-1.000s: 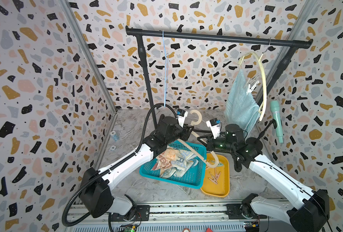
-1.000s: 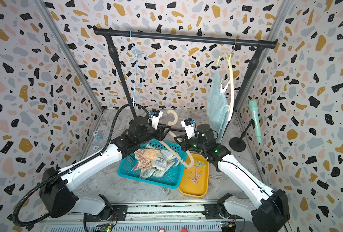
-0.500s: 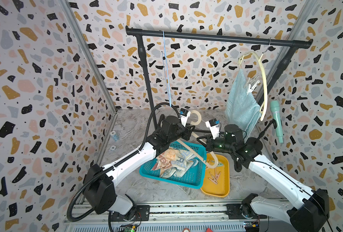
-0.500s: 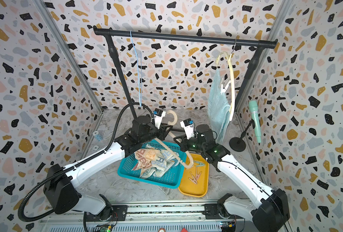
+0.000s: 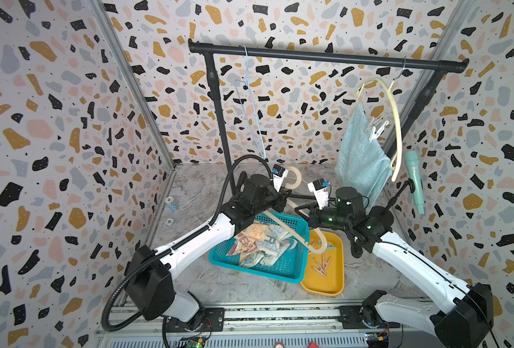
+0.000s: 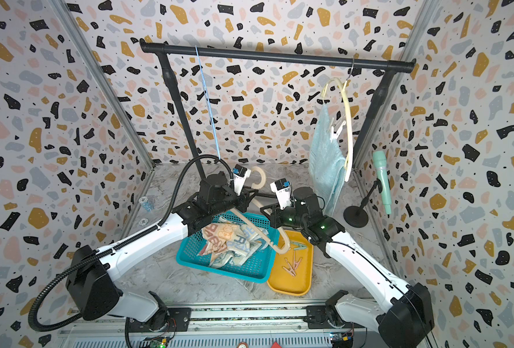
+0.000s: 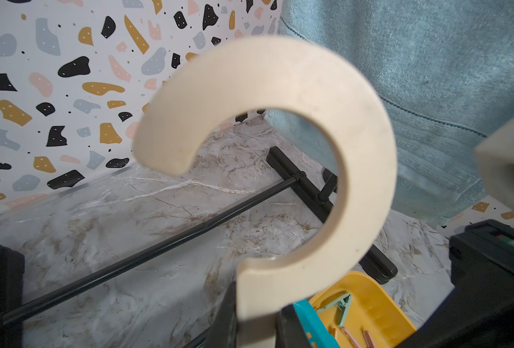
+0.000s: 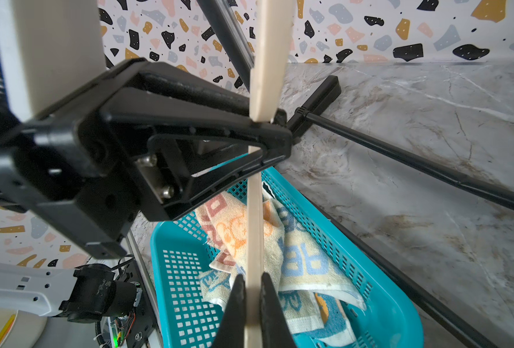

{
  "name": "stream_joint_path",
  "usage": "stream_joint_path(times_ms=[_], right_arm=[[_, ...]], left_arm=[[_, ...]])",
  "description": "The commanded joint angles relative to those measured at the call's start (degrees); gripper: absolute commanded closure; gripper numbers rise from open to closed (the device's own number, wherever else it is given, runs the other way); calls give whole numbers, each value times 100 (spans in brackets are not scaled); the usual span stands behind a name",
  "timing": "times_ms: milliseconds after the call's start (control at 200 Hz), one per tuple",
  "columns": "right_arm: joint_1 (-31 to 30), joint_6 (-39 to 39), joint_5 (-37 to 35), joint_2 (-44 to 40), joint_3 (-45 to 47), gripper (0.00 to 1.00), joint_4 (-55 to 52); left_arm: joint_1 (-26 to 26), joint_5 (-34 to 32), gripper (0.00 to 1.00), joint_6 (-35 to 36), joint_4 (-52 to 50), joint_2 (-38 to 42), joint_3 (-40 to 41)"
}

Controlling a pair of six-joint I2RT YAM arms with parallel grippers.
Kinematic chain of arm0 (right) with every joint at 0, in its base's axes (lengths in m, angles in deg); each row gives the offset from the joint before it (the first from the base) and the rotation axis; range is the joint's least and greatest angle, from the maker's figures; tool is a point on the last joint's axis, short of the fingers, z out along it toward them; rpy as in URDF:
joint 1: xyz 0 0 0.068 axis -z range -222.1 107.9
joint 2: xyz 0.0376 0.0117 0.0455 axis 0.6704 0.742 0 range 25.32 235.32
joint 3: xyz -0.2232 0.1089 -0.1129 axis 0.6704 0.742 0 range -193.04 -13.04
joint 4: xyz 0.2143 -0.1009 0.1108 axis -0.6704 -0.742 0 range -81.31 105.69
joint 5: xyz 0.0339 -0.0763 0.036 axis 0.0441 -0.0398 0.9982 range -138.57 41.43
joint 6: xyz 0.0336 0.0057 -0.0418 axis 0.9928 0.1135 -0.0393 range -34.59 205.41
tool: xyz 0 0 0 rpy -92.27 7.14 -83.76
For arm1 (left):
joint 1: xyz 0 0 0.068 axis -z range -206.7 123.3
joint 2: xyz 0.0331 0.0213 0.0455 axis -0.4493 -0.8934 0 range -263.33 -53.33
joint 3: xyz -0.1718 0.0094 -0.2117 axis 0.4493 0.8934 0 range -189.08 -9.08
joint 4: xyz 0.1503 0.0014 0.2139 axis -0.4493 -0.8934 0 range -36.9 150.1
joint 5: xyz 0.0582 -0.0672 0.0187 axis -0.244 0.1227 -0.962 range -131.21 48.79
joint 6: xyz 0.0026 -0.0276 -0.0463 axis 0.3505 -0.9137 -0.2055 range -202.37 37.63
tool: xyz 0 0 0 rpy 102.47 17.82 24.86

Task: Remove the clothespins securing towels to the hanger
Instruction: Place the hanger on the clothesline.

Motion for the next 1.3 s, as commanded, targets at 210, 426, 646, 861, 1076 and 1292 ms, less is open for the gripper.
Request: stream_joint_path(times_ms=[210,426,646,861,1076,1292], right_arm=[[-56,13,-139,-325,-61,62,7],[41,7,-227,-794,60,57,-321],[416,-1,-158,-1304,226,55,-722],[892,-73,278,-1696,289,55,-1077],[906,-190,578,-1899,258,56,-1405],[910,-242,736,-2131,284,61,-1599]], left_arm=[[-2,-307,100,-501,344,99,-126],[-19,-326,100,-564,327,99,-210],[-67,-264,100,-530,223,237,-257],[-146,-291,100,-468,66,396,-280],[-212,-317,100,-497,-7,477,-300],[-282,-360,100,-504,-84,507,-324]])
